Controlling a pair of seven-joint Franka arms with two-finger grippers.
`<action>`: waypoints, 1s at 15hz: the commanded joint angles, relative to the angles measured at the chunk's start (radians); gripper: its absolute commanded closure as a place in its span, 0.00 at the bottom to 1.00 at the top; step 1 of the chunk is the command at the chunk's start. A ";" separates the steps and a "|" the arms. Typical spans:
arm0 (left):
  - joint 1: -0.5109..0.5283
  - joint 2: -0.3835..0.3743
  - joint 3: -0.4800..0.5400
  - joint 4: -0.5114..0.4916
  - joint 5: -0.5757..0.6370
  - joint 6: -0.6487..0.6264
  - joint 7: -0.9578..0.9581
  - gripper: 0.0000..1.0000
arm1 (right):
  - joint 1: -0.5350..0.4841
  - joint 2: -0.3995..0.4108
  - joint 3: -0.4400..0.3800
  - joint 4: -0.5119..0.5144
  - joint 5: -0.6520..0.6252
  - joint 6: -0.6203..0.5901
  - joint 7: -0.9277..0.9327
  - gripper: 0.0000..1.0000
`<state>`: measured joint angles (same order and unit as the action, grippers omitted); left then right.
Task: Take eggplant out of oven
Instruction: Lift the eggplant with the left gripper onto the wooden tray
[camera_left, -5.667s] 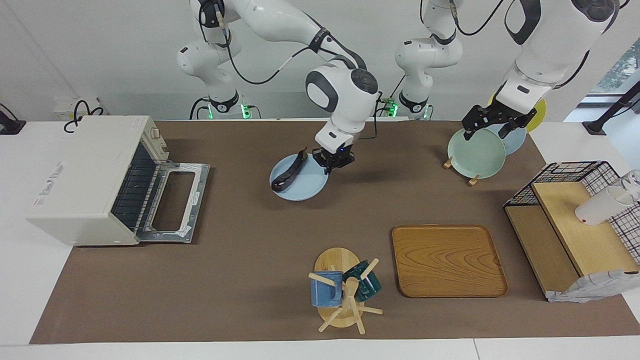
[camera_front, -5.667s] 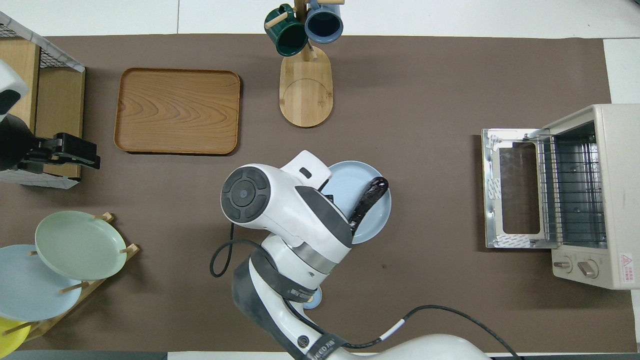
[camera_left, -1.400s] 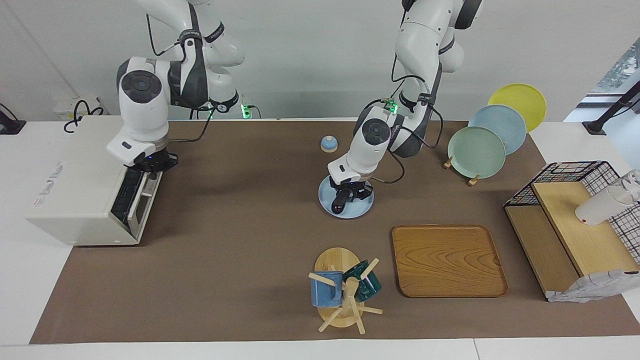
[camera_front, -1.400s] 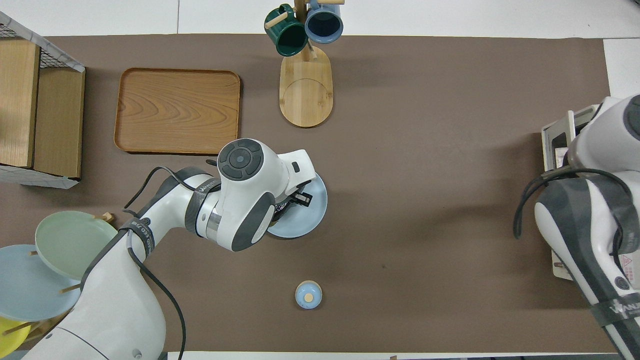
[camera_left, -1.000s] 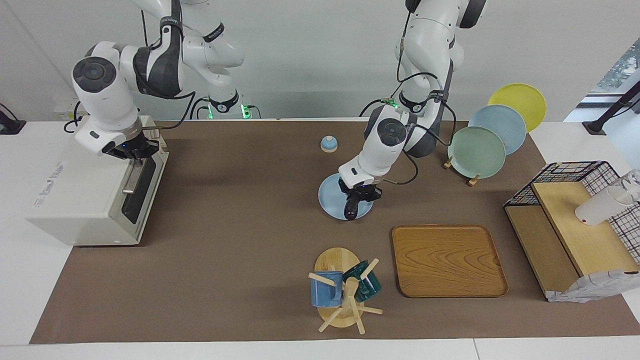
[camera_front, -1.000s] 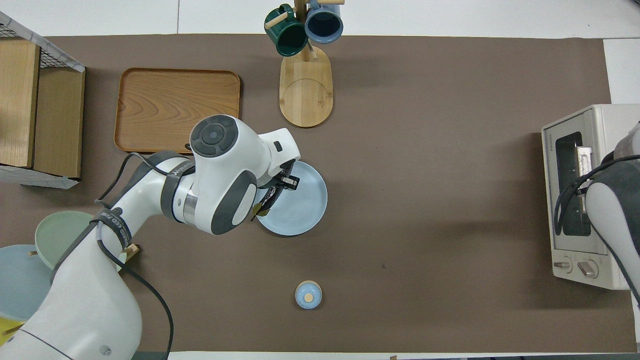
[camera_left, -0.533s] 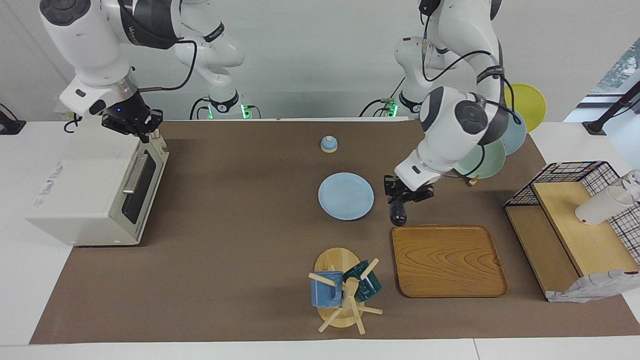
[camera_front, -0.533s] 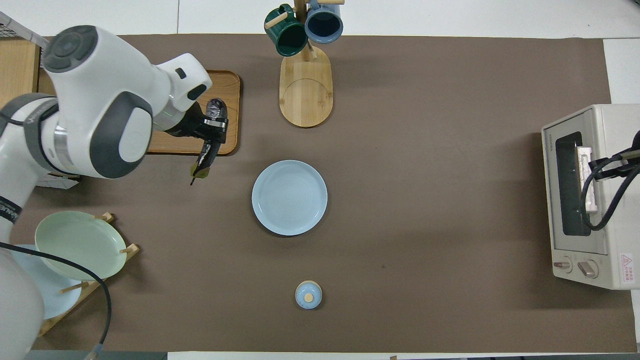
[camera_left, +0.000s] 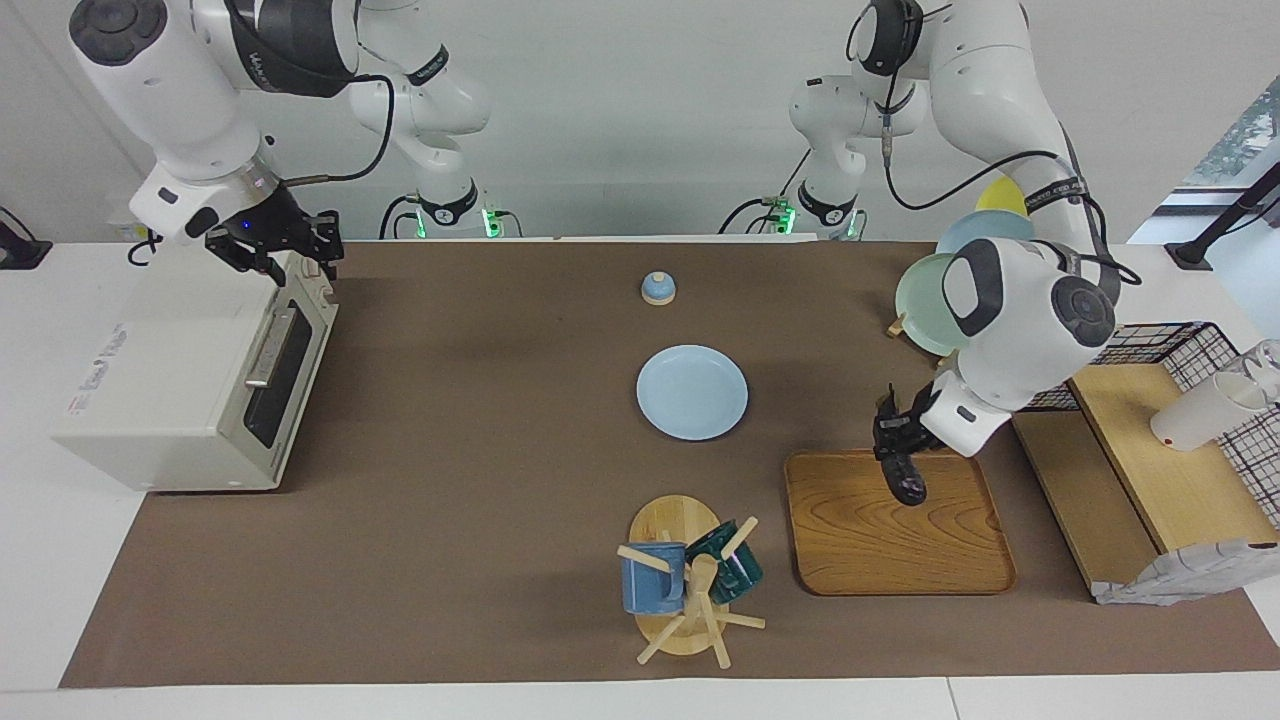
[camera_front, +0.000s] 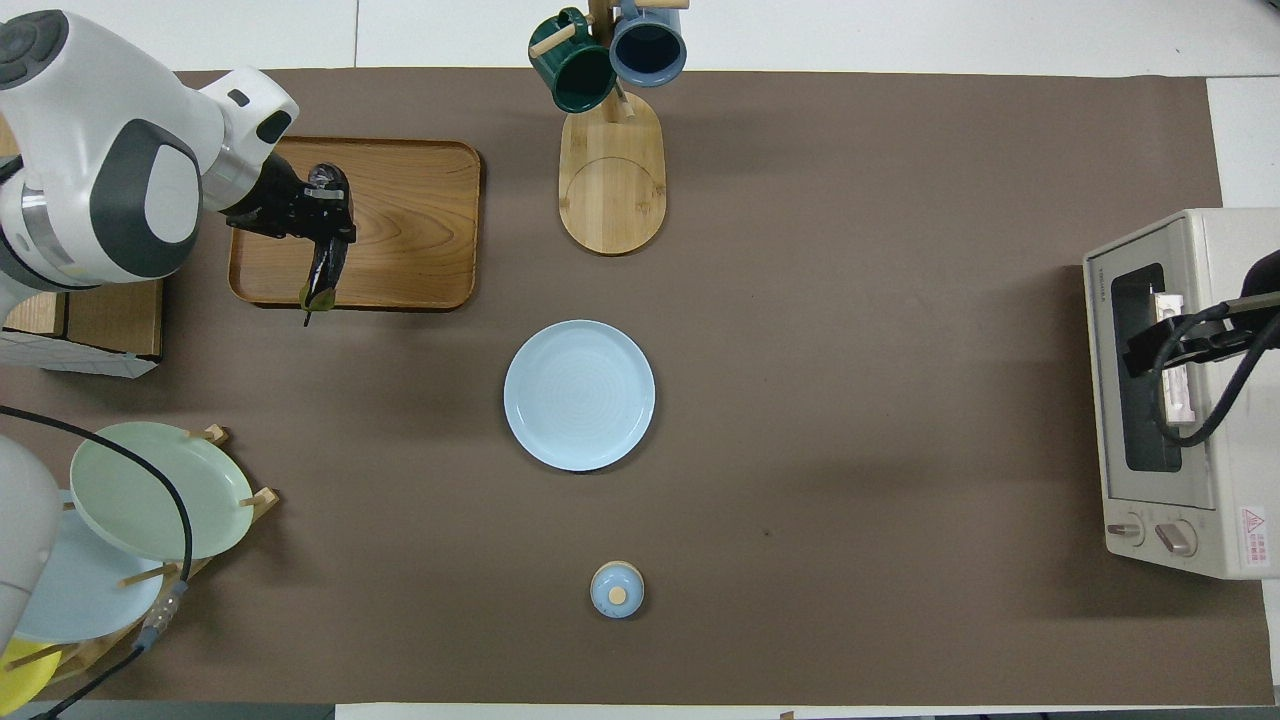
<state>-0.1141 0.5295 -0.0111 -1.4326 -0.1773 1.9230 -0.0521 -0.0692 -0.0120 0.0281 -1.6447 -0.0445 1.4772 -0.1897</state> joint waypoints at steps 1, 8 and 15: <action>-0.013 0.142 0.039 0.155 -0.007 0.037 -0.025 1.00 | 0.014 0.036 0.003 0.075 0.021 -0.043 0.064 0.00; -0.022 0.144 0.042 0.066 0.008 0.183 -0.045 1.00 | 0.138 0.041 -0.105 0.111 0.031 -0.040 0.102 0.00; -0.010 0.097 0.042 0.061 0.018 0.162 -0.040 0.00 | 0.121 0.070 -0.102 0.148 0.031 -0.064 0.127 0.00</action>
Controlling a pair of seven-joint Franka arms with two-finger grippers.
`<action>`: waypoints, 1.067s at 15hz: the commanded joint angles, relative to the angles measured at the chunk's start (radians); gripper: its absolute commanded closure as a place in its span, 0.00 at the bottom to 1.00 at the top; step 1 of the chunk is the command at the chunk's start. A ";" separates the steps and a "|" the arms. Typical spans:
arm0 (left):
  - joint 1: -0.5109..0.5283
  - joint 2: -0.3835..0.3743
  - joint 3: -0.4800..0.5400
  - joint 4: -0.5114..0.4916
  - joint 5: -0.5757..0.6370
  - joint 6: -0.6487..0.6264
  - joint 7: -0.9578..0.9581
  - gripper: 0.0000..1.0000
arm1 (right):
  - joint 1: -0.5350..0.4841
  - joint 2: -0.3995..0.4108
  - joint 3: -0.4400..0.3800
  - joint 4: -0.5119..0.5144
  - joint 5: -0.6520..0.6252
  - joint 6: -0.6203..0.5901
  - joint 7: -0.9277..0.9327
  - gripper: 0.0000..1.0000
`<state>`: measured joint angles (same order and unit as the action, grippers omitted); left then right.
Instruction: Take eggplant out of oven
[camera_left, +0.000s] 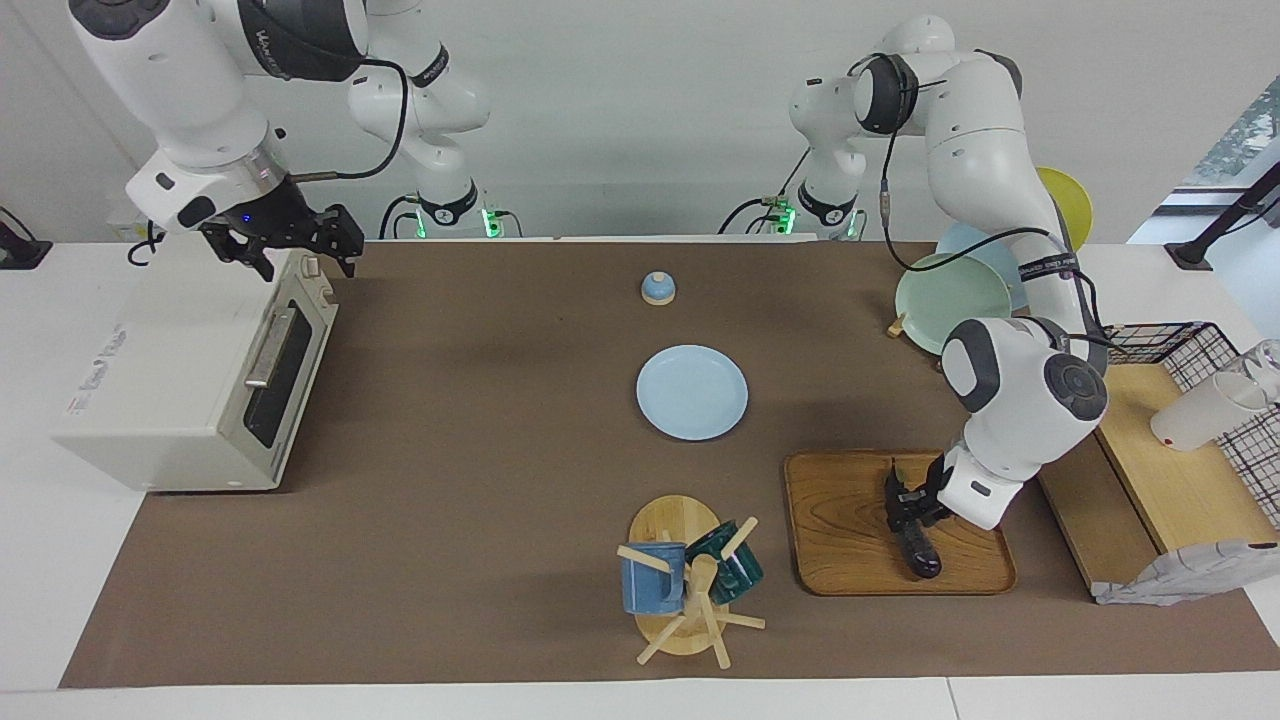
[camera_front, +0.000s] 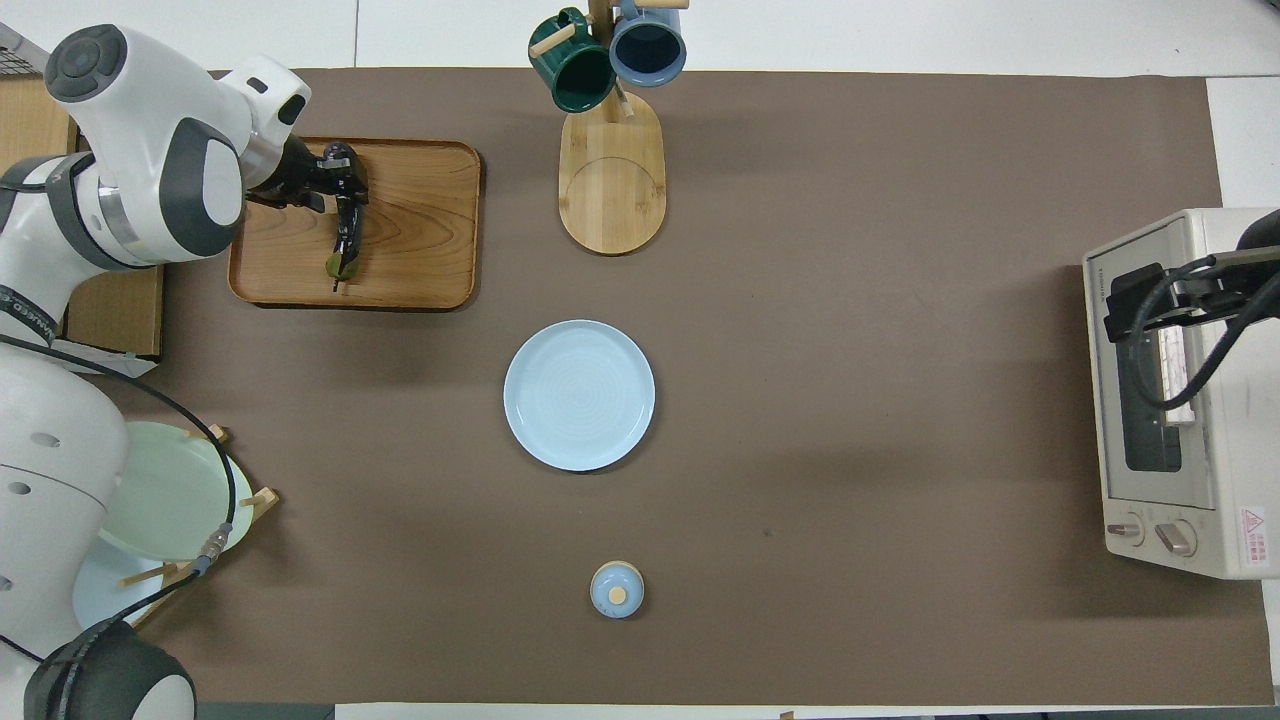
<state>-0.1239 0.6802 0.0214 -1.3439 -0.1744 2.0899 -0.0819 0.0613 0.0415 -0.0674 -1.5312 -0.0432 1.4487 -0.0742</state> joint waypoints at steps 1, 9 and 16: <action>0.006 -0.082 0.009 -0.029 0.013 -0.031 -0.016 0.00 | -0.011 0.015 -0.006 0.033 0.031 -0.034 0.011 0.00; 0.053 -0.401 0.037 -0.029 0.024 -0.399 -0.041 0.00 | -0.027 -0.018 -0.008 0.002 0.040 -0.025 0.013 0.00; 0.033 -0.632 0.029 -0.156 0.099 -0.610 -0.039 0.00 | -0.028 -0.026 -0.006 -0.006 0.039 -0.022 0.008 0.00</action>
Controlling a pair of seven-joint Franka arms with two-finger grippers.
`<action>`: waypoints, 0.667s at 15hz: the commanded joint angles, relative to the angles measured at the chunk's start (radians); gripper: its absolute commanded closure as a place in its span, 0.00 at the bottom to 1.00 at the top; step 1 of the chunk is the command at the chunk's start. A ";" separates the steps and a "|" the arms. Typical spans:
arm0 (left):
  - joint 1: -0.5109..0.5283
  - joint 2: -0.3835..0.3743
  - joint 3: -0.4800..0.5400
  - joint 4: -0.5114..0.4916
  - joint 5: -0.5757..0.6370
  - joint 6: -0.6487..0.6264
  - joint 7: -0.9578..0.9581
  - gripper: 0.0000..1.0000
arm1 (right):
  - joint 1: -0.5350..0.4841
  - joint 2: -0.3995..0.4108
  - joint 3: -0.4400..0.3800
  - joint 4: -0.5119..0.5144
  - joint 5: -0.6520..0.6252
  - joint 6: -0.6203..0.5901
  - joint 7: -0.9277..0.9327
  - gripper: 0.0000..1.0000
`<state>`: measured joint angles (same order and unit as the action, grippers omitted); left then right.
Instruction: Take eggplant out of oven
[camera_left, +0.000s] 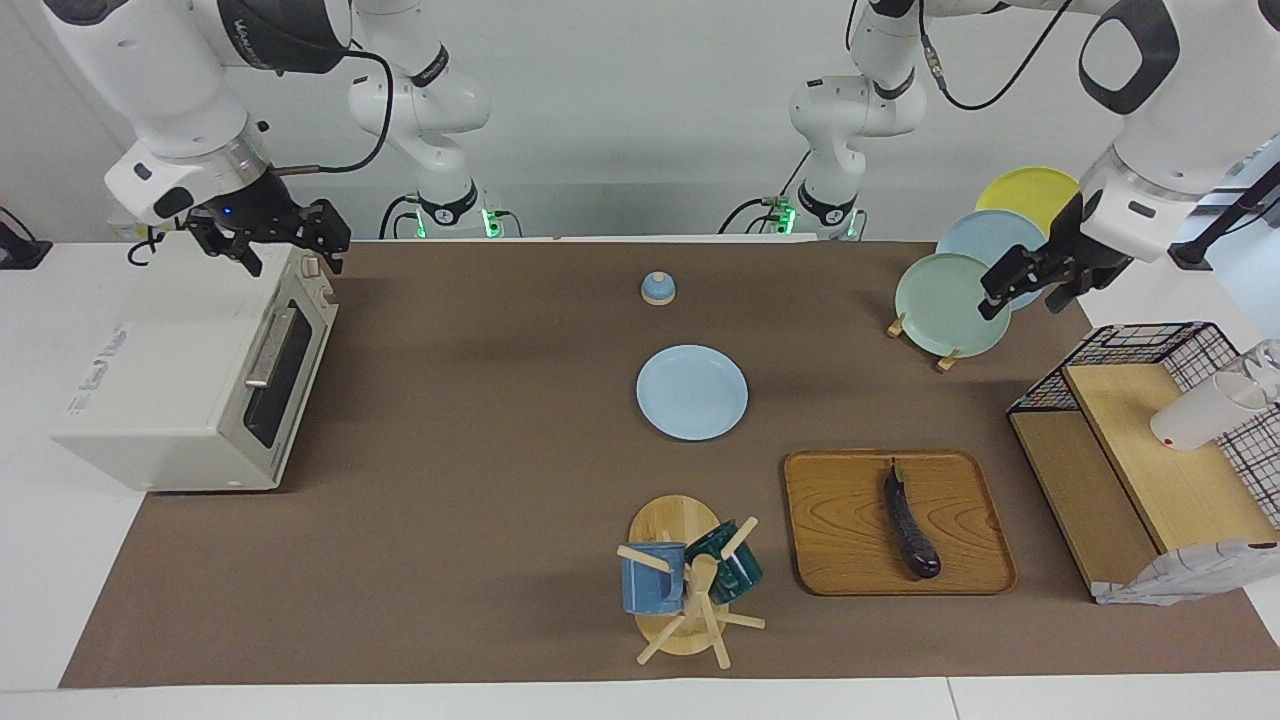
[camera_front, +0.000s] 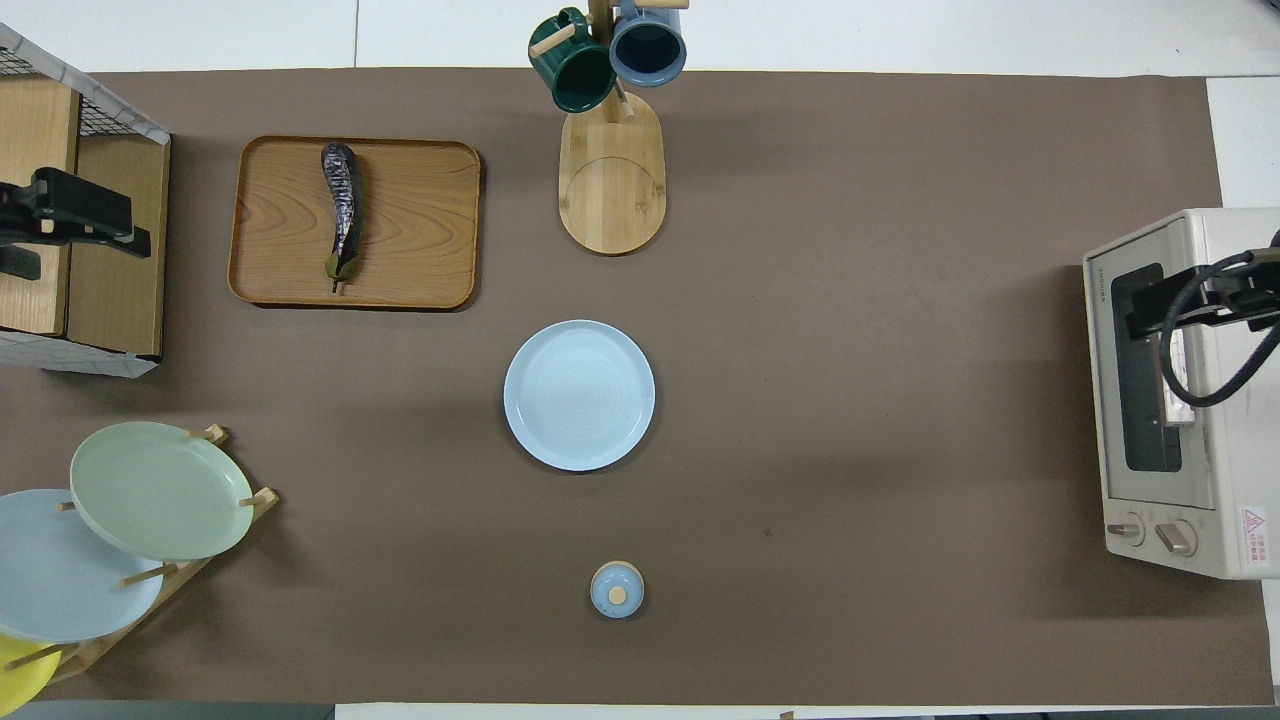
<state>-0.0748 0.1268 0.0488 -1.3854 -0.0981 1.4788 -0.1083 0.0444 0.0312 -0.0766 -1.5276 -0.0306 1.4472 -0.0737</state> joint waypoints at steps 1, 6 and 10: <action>-0.029 -0.102 0.002 -0.151 0.037 0.009 -0.014 0.00 | -0.014 -0.016 0.003 -0.009 0.026 -0.021 0.011 0.00; -0.050 -0.183 -0.055 -0.308 0.083 0.070 -0.014 0.00 | -0.011 -0.004 0.001 -0.008 0.028 -0.022 0.015 0.00; 0.053 -0.171 -0.179 -0.275 0.081 0.045 -0.016 0.00 | -0.011 -0.008 0.001 -0.011 0.028 -0.022 0.014 0.00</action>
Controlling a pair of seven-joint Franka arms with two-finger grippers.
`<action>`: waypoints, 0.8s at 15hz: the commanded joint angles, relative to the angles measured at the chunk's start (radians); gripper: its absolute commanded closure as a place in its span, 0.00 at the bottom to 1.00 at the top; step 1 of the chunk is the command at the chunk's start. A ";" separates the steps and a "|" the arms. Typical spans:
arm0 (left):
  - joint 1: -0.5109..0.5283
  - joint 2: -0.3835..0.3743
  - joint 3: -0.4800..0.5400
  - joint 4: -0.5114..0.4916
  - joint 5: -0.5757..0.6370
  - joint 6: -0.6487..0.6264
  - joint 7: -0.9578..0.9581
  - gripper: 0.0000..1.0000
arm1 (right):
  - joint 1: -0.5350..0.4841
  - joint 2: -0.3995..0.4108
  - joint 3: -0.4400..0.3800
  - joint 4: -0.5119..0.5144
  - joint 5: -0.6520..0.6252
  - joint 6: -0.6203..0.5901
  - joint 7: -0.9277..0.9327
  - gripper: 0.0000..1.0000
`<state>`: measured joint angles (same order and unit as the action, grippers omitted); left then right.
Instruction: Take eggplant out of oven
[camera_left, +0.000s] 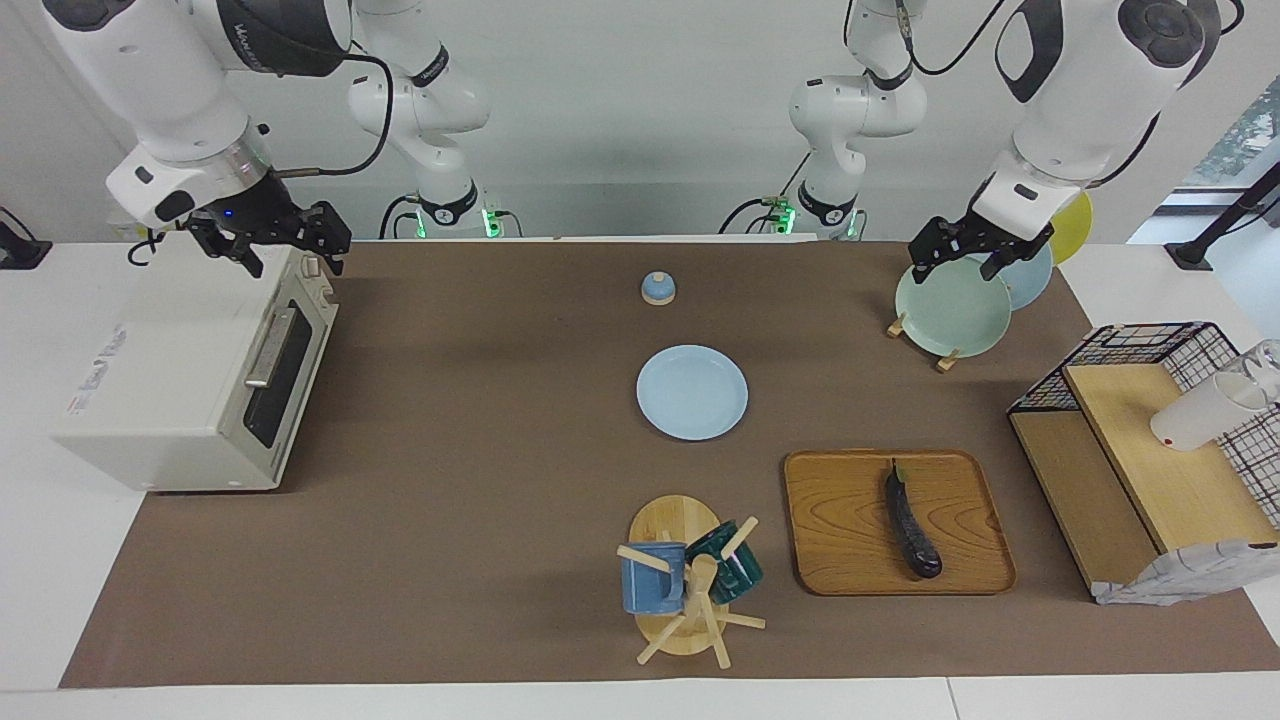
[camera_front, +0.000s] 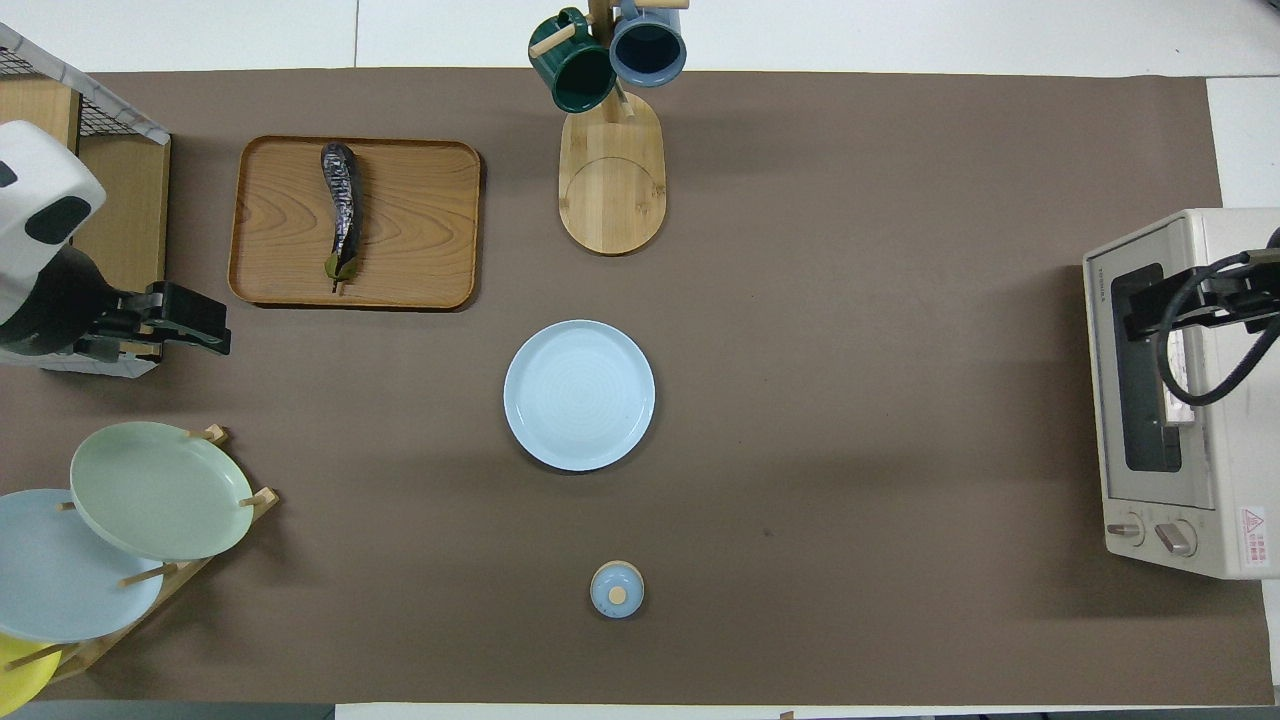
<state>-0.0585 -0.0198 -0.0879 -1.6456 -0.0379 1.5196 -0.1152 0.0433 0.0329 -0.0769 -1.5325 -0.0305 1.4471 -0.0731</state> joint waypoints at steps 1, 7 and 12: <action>0.037 -0.019 -0.044 0.019 0.021 -0.045 -0.009 0.00 | -0.008 -0.010 0.002 -0.006 0.027 -0.024 0.013 0.00; 0.055 -0.029 -0.038 -0.002 0.006 -0.022 -0.009 0.00 | -0.008 -0.010 0.002 -0.006 0.027 -0.024 0.012 0.00; 0.068 -0.023 -0.036 0.009 0.006 -0.022 -0.004 0.00 | -0.008 -0.010 0.002 -0.006 0.027 -0.024 0.012 0.00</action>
<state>-0.0082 -0.0304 -0.1141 -1.6200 -0.0377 1.4785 -0.1169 0.0436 0.0329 -0.0769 -1.5325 -0.0301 1.4445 -0.0731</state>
